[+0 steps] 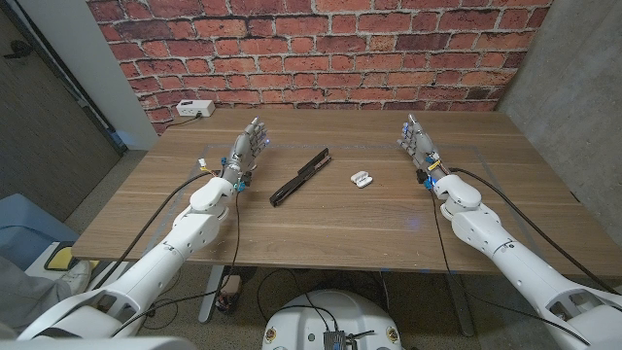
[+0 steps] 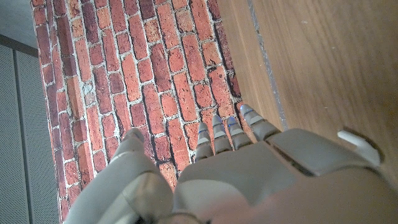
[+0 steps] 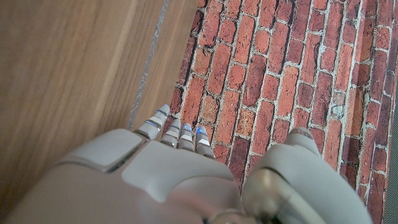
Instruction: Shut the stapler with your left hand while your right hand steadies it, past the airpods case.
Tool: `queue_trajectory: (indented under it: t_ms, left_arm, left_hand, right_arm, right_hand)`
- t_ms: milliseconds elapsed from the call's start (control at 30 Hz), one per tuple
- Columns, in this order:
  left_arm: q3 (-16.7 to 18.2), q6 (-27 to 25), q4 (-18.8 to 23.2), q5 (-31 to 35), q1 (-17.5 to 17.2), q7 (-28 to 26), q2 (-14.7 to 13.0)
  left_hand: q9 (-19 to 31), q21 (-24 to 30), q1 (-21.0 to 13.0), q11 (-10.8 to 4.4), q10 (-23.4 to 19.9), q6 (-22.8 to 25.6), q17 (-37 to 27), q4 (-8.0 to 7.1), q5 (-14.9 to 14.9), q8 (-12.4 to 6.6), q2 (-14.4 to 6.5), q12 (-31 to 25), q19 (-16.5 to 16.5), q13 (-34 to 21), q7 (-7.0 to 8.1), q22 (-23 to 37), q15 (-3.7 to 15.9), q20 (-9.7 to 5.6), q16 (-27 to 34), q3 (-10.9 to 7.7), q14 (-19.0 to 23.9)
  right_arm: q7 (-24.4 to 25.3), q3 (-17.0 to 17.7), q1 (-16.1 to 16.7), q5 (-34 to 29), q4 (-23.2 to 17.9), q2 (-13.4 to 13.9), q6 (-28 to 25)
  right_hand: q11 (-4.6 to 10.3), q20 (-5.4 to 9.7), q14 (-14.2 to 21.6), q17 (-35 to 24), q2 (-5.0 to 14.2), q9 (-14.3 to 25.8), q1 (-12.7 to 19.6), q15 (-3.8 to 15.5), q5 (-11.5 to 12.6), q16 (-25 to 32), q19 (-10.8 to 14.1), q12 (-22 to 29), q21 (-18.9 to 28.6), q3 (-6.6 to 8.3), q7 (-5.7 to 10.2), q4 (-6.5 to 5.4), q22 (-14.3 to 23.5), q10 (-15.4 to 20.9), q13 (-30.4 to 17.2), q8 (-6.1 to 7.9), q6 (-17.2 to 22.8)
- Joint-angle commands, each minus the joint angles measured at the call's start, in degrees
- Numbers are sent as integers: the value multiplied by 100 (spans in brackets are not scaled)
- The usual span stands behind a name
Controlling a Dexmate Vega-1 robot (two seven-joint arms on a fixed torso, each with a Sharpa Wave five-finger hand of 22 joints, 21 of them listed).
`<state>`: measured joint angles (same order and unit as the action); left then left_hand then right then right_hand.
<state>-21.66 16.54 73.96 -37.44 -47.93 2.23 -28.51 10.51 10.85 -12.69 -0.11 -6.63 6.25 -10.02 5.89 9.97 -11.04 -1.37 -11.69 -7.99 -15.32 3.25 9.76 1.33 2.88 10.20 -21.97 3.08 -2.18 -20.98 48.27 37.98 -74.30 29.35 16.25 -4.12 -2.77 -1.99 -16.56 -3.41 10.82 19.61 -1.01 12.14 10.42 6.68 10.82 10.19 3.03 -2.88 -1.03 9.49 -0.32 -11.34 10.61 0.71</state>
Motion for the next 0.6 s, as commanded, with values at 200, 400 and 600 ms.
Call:
queue_trajectory:
  t_ms: [200, 400, 600]
  left_arm:
    - [-35, 8, -13, -8, 28, 21, 53]
    - [-7, 115, 31, 73, 6, -77, 43]
    - [-15, 168, 114, 209, -9, -127, -43]
  left_hand:
    - [8, 35, -47, -1, -92, 66, -20, 6, 29, -25, -7, -51, -63, -3, -4, 29, 8, 2, 46, -41, 66]
    - [1, 56, -80, -58, -204, 202, -16, 49, 31, -47, -46, -94, -150, 59, -282, 26, 92, -215, 59, -68, 134]
    - [-3, 36, -118, -69, -203, 190, -11, 90, 28, -30, -30, -90, -118, 80, -303, 22, 102, -206, 41, -75, 106]
  right_arm:
    - [-25, 25, 46, 45, 12, 30, -35]
    - [-12, 16, 48, 17, -49, 76, -84]
    - [-4, 19, 60, -7, -120, 112, -82]
  right_hand:
    - [-1, 20, -52, 18, 13, 10, 70, 39, 36, 47, 47, 19, 38, 49, -13, 16, 30, -8, -6, 44, 24]
    - [15, 17, -56, 31, 28, 10, 77, 41, 36, 49, 45, 18, 40, 54, 2, 20, 30, -19, -4, 42, 17]
    - [11, 25, -60, 47, 38, 10, 84, 54, 35, 51, 62, 19, 50, 56, 3, 25, 30, -23, -2, 43, 16]
